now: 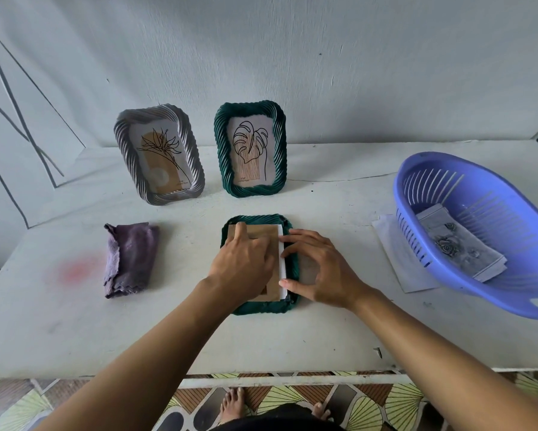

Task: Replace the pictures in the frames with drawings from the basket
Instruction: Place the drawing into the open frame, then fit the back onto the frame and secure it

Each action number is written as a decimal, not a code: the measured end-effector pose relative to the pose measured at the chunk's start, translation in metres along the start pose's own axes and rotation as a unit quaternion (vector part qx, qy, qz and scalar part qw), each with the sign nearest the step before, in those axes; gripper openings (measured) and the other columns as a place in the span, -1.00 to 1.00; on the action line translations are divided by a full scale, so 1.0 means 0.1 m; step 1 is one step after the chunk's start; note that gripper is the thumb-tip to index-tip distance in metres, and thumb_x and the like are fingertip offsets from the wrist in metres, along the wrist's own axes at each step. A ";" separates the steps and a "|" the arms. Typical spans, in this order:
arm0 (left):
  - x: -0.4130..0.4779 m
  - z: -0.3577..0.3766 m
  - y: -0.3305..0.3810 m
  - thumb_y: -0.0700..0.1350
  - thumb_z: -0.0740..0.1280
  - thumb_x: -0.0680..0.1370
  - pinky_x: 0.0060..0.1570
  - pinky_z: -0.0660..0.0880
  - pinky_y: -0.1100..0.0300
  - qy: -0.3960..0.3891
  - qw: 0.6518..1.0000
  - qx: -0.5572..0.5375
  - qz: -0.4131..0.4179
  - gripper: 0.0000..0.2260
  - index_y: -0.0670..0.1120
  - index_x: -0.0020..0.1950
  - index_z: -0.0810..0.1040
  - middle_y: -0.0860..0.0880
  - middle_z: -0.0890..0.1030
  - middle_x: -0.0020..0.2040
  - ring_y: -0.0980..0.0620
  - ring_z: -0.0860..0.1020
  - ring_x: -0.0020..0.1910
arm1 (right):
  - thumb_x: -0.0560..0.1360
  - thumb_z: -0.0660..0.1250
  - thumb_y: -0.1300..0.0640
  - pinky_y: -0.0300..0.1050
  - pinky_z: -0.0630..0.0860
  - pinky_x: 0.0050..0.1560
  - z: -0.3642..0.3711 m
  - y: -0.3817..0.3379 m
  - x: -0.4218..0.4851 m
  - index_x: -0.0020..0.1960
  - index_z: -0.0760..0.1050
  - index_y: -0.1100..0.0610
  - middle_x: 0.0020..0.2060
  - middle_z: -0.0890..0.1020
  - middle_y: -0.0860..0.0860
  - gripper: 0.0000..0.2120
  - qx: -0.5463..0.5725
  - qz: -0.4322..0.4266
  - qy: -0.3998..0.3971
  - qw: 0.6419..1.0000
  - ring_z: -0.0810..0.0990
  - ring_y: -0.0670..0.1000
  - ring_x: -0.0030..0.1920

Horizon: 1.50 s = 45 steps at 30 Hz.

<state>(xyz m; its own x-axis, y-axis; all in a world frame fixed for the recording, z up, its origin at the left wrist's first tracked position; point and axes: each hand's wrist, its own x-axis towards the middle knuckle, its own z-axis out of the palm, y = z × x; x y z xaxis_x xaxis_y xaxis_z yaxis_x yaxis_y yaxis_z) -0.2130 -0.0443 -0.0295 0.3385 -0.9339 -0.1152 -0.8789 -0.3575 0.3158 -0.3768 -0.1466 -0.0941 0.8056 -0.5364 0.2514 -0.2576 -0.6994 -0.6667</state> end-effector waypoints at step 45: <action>0.08 -0.05 0.01 -0.02 0.12 0.66 -0.06 0.46 0.07 -0.030 0.999 0.014 0.035 -0.71 -0.10 0.28 0.50 -0.16 0.46 0.13 -0.06 0.39 -0.01 | 0.41 0.52 0.10 -0.14 0.30 0.46 0.00 0.04 0.00 0.18 0.58 0.07 0.29 0.56 -0.16 -0.64 0.028 0.026 0.019 0.999 0.35 -0.20 0.44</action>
<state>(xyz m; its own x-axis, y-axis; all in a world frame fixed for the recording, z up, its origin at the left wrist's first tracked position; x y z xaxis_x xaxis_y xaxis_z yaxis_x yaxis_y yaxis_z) -0.2092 -0.0523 -0.0260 0.2563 -0.9549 -0.1500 -0.9092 -0.2909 0.2979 -0.3778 -0.1493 -0.0962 0.7708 -0.5898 0.2409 -0.2683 -0.6435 -0.7169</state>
